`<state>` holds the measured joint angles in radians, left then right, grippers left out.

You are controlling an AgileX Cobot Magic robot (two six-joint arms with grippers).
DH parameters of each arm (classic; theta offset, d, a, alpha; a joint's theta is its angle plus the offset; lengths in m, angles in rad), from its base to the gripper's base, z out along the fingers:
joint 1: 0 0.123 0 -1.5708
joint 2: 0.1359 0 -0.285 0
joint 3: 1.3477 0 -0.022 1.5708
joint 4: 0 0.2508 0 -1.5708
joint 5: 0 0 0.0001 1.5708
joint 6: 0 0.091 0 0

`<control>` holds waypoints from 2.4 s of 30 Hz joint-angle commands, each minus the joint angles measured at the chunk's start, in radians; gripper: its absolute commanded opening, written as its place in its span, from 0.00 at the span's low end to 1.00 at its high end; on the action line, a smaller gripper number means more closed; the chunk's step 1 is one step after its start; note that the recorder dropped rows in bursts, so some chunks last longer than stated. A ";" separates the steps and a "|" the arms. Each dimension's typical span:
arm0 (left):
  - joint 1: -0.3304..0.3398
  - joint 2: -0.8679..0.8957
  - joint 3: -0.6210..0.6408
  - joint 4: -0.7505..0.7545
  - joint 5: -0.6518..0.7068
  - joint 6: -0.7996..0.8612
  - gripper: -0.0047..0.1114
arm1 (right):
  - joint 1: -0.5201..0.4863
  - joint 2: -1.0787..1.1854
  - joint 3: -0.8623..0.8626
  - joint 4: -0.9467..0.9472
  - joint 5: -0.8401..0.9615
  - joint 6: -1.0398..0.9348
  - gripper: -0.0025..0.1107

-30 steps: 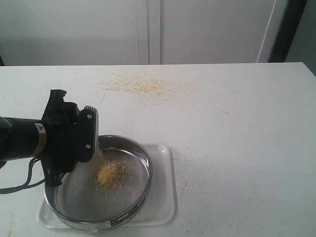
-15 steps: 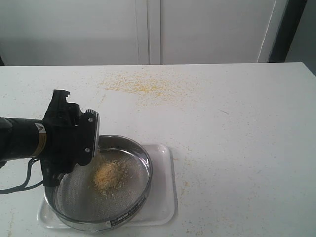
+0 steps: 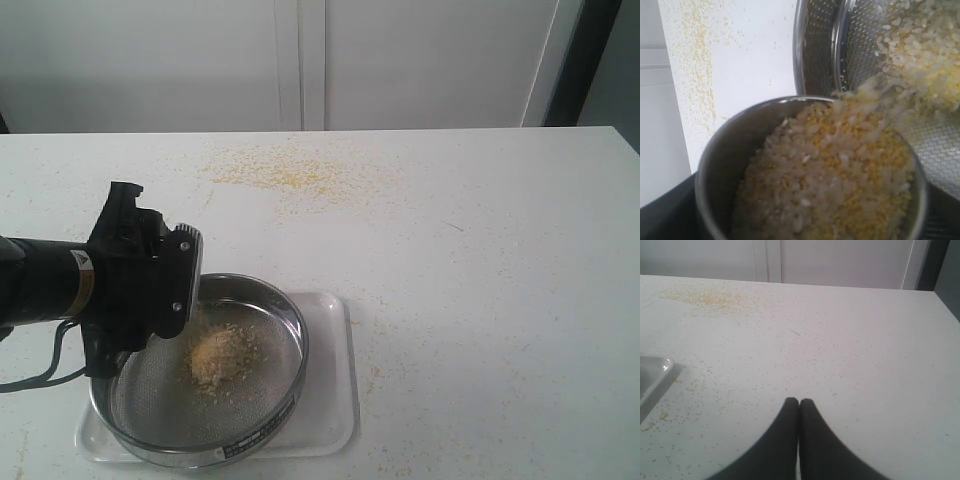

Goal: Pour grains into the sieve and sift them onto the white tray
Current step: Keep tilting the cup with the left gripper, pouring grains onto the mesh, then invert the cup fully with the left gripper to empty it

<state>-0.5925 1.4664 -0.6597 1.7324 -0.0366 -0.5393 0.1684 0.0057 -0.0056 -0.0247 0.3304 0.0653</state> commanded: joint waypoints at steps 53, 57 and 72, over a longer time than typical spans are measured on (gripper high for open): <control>-0.038 -0.012 -0.010 0.012 0.056 0.230 0.04 | -0.008 -0.006 0.006 -0.002 -0.010 0.000 0.02; -0.038 -0.012 -0.010 0.012 0.056 0.270 0.04 | -0.008 -0.006 0.006 -0.002 -0.010 0.000 0.02; -0.057 -0.012 -0.010 0.012 0.089 0.297 0.04 | -0.008 -0.006 0.006 -0.002 -0.010 0.000 0.02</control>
<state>-0.6302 1.4664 -0.6597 1.7344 0.0104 -0.2468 0.1684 0.0057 -0.0056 -0.0247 0.3304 0.0653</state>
